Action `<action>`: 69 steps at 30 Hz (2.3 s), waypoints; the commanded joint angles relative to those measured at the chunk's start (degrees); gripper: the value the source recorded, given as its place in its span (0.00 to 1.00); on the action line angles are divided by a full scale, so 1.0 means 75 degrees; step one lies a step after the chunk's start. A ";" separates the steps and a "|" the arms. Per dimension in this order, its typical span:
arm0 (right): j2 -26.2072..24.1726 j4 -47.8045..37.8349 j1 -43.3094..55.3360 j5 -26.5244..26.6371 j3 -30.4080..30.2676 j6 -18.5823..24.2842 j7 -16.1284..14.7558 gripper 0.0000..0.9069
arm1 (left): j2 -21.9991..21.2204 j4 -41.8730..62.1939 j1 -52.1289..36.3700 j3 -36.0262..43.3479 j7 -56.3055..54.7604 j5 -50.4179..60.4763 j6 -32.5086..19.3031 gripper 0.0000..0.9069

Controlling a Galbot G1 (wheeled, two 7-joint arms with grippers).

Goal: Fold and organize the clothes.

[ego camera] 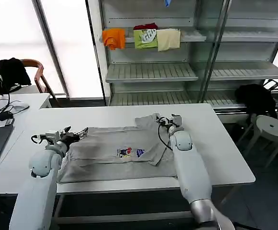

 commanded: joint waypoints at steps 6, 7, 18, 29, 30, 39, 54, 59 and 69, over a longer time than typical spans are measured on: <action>0.0374 -0.1005 0.0419 -0.0117 -0.0151 0.0307 -0.0084 0.66 | -0.0056 0.1263 -0.0538 0.0127 0.0109 0.0482 0.0008 0.87; 0.0374 -0.0999 0.0405 -0.0151 -0.0158 0.0303 -0.0106 0.59 | -0.0070 0.1314 -0.0555 0.0127 0.0115 0.0509 0.0007 0.81; 0.0374 -0.0383 -0.0014 -0.0223 -0.0183 0.0227 -0.0403 0.00 | -0.0185 0.1373 -0.0550 0.0183 0.0266 0.0625 0.0010 0.01; 0.0374 0.0482 -0.0443 0.0287 -0.0527 0.0198 -0.0370 0.00 | -0.0167 0.1038 -0.0456 0.0127 0.0235 0.0488 -0.0281 0.00; 0.0374 0.0614 -0.0499 0.0310 -0.0553 0.0196 -0.0369 0.00 | -0.0144 0.0880 -0.0423 0.0116 0.0220 0.0362 -0.0330 0.00; 0.0374 0.2524 -0.1144 0.0358 -0.0845 -0.0490 -0.0303 0.00 | 0.0148 -0.0386 0.0046 -0.0008 0.0126 -0.0574 -0.0201 0.00; -0.0696 0.5547 -0.2881 0.1005 -0.1173 -0.1156 -0.0027 0.00 | 0.0385 -0.1601 0.1299 -0.0409 0.0245 -0.1704 -0.0498 0.00; -0.0948 0.6403 -0.3379 0.1223 -0.1073 -0.1376 -0.0020 0.00 | 0.0454 -0.1814 0.1612 -0.0495 0.0468 -0.1782 -0.0830 0.00; -0.1151 0.7300 -0.4440 0.1250 -0.0629 -0.1471 -0.0053 0.00 | 0.0649 -0.1693 0.2323 -0.0728 0.0915 -0.2083 -0.1349 0.01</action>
